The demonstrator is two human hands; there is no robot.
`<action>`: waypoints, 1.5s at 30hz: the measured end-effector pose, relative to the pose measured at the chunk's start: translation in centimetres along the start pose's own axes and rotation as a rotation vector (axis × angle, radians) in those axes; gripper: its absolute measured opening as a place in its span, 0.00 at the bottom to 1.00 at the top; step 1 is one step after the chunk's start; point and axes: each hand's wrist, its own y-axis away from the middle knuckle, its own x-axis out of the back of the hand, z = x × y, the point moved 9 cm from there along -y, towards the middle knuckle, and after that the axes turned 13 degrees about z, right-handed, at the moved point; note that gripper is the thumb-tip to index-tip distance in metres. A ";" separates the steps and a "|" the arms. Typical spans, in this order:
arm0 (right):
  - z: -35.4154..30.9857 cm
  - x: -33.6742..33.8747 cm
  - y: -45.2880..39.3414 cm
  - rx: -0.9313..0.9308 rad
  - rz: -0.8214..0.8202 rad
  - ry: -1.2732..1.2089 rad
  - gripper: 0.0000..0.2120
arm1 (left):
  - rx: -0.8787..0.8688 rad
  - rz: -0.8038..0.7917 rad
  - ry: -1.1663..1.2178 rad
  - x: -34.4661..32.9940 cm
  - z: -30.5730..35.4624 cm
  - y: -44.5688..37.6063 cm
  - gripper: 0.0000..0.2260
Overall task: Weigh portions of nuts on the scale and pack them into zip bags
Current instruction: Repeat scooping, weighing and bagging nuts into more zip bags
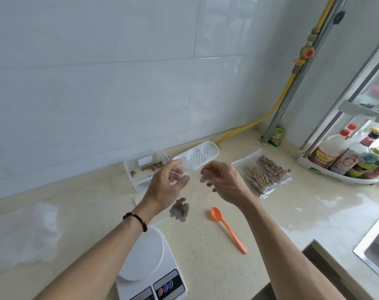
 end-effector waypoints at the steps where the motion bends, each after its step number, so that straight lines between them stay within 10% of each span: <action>1: -0.4 -0.2 0.0 0.014 -0.012 -0.011 0.08 | 0.047 0.009 0.068 0.5 -0.3 -0.2 0.09; 12: -1.4 -4.1 0.6 0.083 -0.194 -0.097 0.06 | 0.133 0.115 0.036 4.2 -1.1 3.3 0.02; 20: 6.6 -10.6 2.4 -0.361 -0.276 -0.512 0.09 | 0.407 0.099 -0.341 9.1 -10.1 10.7 0.06; 29: 16.1 -15.0 5.6 -0.576 -0.200 -0.295 0.08 | 0.523 0.376 -0.423 11.1 -16.0 12.4 0.13; 39: 16.0 -13.7 6.3 -0.402 -0.063 0.120 0.18 | 0.331 0.247 -0.732 10.2 -17.5 12.6 0.21; 45: 11.0 -12.5 9.7 0.093 0.017 0.459 0.21 | 0.117 0.203 -0.869 9.9 -15.1 17.5 0.20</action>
